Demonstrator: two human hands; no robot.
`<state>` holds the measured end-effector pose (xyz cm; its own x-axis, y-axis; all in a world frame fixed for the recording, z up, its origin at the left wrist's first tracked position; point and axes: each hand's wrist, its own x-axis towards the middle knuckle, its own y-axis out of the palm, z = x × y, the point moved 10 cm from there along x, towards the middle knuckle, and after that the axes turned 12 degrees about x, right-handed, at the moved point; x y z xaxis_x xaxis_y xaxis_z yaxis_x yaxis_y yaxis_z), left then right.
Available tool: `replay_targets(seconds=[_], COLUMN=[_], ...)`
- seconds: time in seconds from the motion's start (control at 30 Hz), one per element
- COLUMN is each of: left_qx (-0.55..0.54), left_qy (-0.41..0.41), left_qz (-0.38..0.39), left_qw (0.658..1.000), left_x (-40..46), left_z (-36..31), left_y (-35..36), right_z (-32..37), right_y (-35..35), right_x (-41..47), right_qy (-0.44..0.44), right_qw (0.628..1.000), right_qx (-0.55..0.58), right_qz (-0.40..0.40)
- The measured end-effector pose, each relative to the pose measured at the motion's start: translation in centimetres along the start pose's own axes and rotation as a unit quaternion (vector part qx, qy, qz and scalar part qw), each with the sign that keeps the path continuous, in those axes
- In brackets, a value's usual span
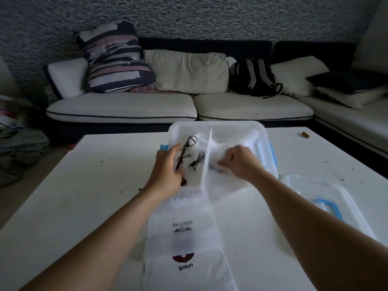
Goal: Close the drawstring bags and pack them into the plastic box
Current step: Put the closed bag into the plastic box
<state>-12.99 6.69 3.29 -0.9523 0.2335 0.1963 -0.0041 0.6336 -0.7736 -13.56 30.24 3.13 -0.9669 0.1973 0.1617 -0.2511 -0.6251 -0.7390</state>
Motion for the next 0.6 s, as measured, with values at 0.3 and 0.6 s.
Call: replay_targets(seconds=[0.3,0.6], left_qx=[-0.003,0.037], left_qy=[-0.001,0.02], left_qz=[0.017,0.002], left_qw=[1.0,0.999], left_x=[0.1,0.1], left_z=[1.3,1.3], left_y=[-1.0,-1.1], right_z=[1.6,6.3], right_y=[1.9,3.4], right_x=[0.1,-0.5], right_qy=[0.011,0.005], right_qw=[0.997,0.977], right_qx=[-0.049,-0.081], right_qz=[0.064,0.198])
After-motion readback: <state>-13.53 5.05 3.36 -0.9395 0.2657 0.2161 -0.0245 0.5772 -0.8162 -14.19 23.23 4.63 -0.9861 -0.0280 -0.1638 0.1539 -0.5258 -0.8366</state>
